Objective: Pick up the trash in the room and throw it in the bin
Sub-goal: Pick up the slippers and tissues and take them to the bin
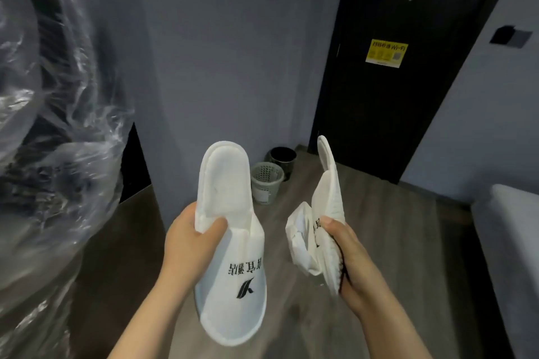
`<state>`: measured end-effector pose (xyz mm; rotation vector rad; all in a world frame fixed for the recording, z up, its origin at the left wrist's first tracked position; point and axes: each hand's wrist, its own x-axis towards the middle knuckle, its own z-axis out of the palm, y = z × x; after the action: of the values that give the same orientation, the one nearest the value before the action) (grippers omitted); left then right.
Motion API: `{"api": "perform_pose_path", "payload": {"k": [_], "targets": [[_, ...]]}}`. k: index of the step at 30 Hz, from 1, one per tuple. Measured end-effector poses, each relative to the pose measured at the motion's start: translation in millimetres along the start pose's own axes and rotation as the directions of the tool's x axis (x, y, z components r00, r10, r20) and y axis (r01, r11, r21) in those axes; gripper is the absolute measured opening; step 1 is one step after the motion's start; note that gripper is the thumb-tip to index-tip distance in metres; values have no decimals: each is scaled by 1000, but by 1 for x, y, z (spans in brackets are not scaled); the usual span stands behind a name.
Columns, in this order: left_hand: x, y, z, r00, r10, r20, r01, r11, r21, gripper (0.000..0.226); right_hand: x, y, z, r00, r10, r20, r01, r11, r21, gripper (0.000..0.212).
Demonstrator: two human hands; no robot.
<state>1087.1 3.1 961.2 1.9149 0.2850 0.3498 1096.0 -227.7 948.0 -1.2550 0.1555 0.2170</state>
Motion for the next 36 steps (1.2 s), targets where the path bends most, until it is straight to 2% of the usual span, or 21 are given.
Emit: {"api": "perform_pose_path", "payload": {"k": [5,8,10,11,13,16,19,22,26,29,32,36], "targets": [[79,23,56,1000,10,26,-11,999,40,6,86,-37,-31,1000,-16,17,16,1000,2,64],[121,26,85,1000,-8,25,7,999,40,19,135,-53,-48,1000,-18,10,18,1000,-18,63],[146,25,101,999,-35,26,34,999,34,12,164,-58,-55,1000,0,10,0,1000,-12,65],[160,25,108,999,-43,21,42,999,30,5,180,-61,-57,1000,4,8,-4,1000,-11,60],[190,22,123,999,-49,21,48,998,29,10,213,-66,-61,1000,9,2,-9,1000,-12,50],[245,16,146,998,-56,32,54,998,39,8,270,-73,-63,1000,5,17,-4,998,-68,58],[305,11,169,998,-45,34,45,999,15,12,334,-79,-59,1000,2,-15,-3,998,-63,53],[368,7,186,997,-61,41,61,998,-1,16,396,-86,-51,999,23,-28,-25,996,-81,63],[454,1,207,995,-71,73,71,997,8,7,470,-96,-46,998,50,-43,-56,988,-147,70],[508,-9,231,995,-78,68,77,997,17,13,520,-102,-49,994,90,-68,-99,985,-140,61],[557,-23,260,987,-141,77,140,990,19,6,573,-108,-57,989,109,-101,-122,983,-136,55],[623,-37,303,988,-125,90,109,980,168,10,656,-114,-79,985,136,-109,-150,981,-126,47]]}}
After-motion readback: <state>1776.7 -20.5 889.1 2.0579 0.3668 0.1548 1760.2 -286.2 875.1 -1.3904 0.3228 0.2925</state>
